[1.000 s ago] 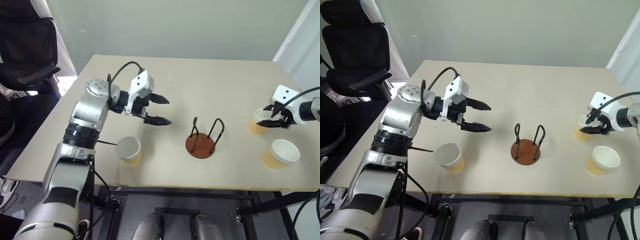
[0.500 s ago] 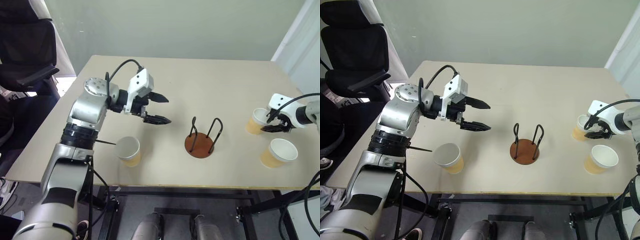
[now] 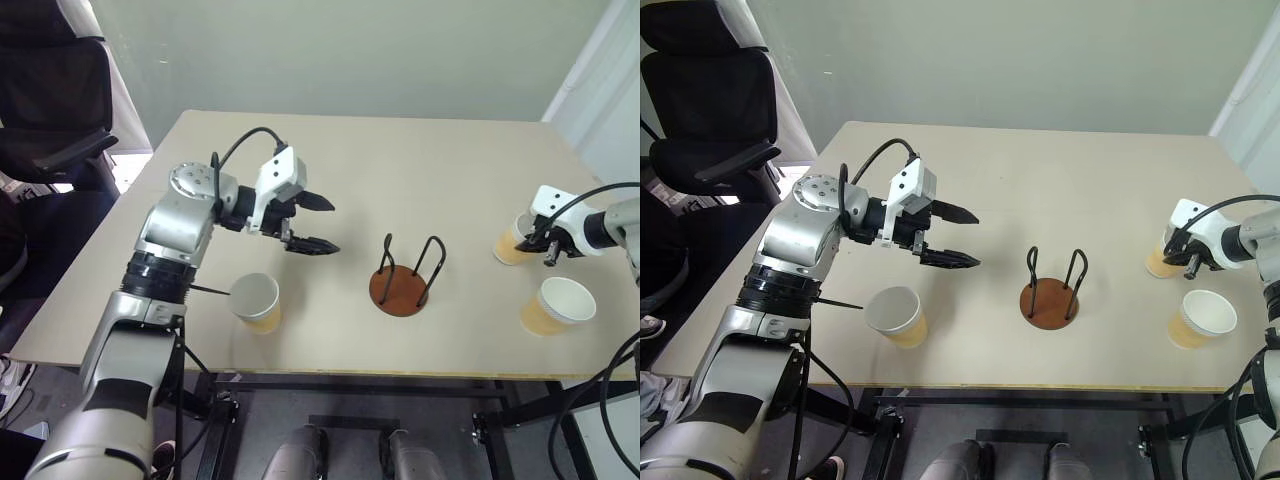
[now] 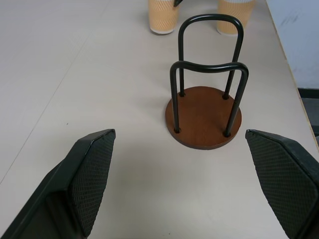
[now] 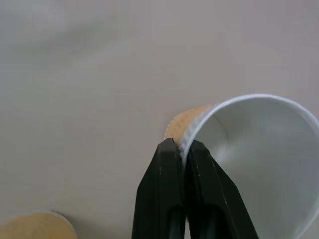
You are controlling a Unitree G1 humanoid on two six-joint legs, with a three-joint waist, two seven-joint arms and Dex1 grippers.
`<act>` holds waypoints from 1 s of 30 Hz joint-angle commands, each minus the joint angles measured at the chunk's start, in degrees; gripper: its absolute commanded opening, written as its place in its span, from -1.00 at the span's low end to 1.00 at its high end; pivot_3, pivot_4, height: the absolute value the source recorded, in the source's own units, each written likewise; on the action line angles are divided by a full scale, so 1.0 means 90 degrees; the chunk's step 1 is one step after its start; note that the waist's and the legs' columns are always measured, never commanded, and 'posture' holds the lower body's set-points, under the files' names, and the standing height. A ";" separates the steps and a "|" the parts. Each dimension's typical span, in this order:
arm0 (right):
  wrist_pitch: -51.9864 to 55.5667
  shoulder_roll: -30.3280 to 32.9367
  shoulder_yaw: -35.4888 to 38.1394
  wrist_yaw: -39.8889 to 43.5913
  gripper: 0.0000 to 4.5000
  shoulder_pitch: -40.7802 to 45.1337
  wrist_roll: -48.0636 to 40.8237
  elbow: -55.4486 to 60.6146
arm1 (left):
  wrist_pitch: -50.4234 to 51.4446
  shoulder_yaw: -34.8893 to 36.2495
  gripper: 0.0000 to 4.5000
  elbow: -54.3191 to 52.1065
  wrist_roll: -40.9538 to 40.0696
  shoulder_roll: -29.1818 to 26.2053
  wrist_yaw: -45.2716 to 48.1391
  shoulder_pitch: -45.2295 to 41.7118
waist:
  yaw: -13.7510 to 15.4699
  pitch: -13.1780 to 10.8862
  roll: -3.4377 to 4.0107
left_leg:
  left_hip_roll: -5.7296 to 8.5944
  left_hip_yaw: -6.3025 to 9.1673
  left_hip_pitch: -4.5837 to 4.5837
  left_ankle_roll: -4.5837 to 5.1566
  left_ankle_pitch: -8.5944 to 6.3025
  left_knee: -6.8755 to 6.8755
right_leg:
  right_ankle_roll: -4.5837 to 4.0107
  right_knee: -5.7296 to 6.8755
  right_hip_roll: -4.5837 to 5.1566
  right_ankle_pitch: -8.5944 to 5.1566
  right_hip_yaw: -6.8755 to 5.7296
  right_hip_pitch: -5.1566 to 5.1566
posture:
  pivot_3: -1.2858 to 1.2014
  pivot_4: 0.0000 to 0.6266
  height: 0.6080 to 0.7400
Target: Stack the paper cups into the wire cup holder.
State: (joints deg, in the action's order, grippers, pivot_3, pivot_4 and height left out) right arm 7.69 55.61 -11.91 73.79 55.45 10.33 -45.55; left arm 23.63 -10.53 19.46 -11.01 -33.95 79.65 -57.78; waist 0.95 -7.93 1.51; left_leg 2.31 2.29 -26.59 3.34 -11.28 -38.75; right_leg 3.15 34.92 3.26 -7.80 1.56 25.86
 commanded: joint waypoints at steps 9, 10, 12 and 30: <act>0.2481 0.1305 0.1586 0.0751 -0.97 -0.1364 -0.1835 0.5755 | -0.0136 0.0061 1.00 -0.0004 -0.0046 -0.0259 0.0110 -0.0005 | -0.0016 0.0000 0.0000 | -0.0001 0.0001 0.0003 -0.0014 -0.0002 0.0019 | -0.0016 -0.0002 -0.0004 -0.0034 -0.0004 0.0003 | 0.03 -0.52 1.00; 0.2807 0.1323 0.1654 0.0736 -0.97 -0.1346 -0.2054 0.6209 | -0.0166 0.0054 1.00 0.0053 -0.0034 -0.0251 0.0113 -0.0028 | -0.0019 0.0000 0.0000 | -0.0001 0.0002 0.0004 -0.0017 -0.0003 0.0021 | -0.0017 -0.0001 -0.0004 -0.0044 -0.0003 0.0002 | 0.03 -0.52 1.00; 0.3361 0.1316 0.1713 0.0672 -0.97 -0.1208 -0.2443 0.6924 | -0.0227 0.0036 1.00 0.0165 -0.0014 -0.0207 0.0110 -0.0088 | -0.0030 0.0000 0.0000 | -0.0001 0.0001 0.0014 -0.0034 -0.0012 0.0023 | -0.0016 0.0001 -0.0006 -0.0047 -0.0002 -0.0003 | 0.03 -0.52 1.00; 0.3976 0.0751 0.0584 0.0148 -0.97 -0.0702 -0.3141 0.7867 | -0.0346 0.0011 1.00 0.0307 0.0009 -0.0034 0.0047 -0.0153 | -0.0024 0.0000 -0.0001 | 0.0003 0.0003 0.0017 0.0017 0.0026 0.0027 | -0.0001 0.0005 -0.0007 -0.0052 0.0003 0.0000 | 0.03 -0.52 1.00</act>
State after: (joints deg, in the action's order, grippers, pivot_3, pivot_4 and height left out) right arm 44.28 62.17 -7.22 75.52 48.36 -17.83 24.84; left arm 20.48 -11.16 23.82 -10.85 -33.54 80.00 -57.65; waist 0.73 -7.94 1.51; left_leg 2.33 2.31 -26.44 3.50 -11.05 -38.50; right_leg 3.16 34.96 3.20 -8.29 1.59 25.85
